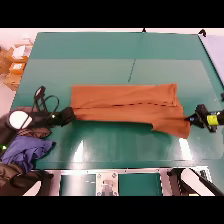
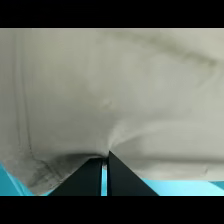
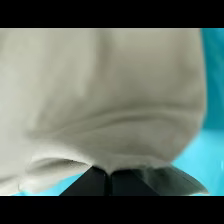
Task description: Fold the shirts.
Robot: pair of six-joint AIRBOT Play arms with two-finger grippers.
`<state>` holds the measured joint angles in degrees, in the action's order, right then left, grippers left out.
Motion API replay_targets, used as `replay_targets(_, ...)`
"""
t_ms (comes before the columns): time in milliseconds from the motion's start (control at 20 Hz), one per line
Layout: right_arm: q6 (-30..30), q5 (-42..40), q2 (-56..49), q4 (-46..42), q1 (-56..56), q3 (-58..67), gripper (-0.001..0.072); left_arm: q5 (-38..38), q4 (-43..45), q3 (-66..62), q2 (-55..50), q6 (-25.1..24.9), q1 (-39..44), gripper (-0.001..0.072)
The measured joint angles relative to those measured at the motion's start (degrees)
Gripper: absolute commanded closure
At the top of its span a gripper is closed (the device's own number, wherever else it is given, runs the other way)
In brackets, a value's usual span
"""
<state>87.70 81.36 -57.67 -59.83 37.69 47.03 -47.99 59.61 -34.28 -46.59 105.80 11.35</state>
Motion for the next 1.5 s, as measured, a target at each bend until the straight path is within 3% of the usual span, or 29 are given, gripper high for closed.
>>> replay_targets(250, 1.2, -4.5, -9.9, 3.9, -7.1, 13.4, 0.0694, -0.8, 4.3, -13.8, -12.4, -1.5, -2.0, 0.0681)
replay_targets(550, 2.1, -9.7, -29.7, 6.8, -13.2, 28.8, 0.0691, -0.7, 3.8, -35.8, -37.1, -8.4, -4.1, 0.0679)
replay_targets(600, 2.2, -10.3, -32.6, 7.1, -13.7, 30.4, 0.0666, -0.7, 2.2, -38.8, -41.2, -9.6, -4.2, 0.0633)
replay_targets(700, 2.2, -11.6, -37.7, 7.6, -14.5, 33.4, 0.0313, -0.7, -0.1, -43.2, -47.5, -11.2, -4.3, -0.0013)
replay_targets(800, 1.8, -12.1, -40.9, 8.1, -14.3, 36.7, 0.0218, -0.9, -1.8, -46.5, -50.9, -12.1, -4.9, 0.0001)
replay_targets(850, 0.8, -11.7, -41.9, 8.4, -13.7, 38.8, 0.0134, -2.2, -2.4, -48.3, -51.8, -12.4, -5.5, 0.0001)
replay_targets(1100, -6.4, -5.0, -44.4, 5.7, -6.1, 47.3, 0.0096, -16.6, -3.2, -60.4, -53.8, -13.1, -12.1, 0.0022)
replay_targets(1200, -9.0, -2.1, -46.1, 4.8, -3.3, 47.4, 0.0096, -21.8, -3.1, -63.2, -54.1, -13.0, -14.0, 0.0633)
replay_targets(1250, -10.2, -1.0, -47.3, 4.7, -2.5, 47.2, 0.0095, -23.4, -3.3, -64.1, -54.1, -13.0, -14.4, 0.0678)
replay_targets(1500, -15.3, 3.3, -54.5, 9.0, -1.8, 46.3, 0.0095, -27.3, -3.4, -65.9, -54.3, -13.8, -14.2, 0.0680)
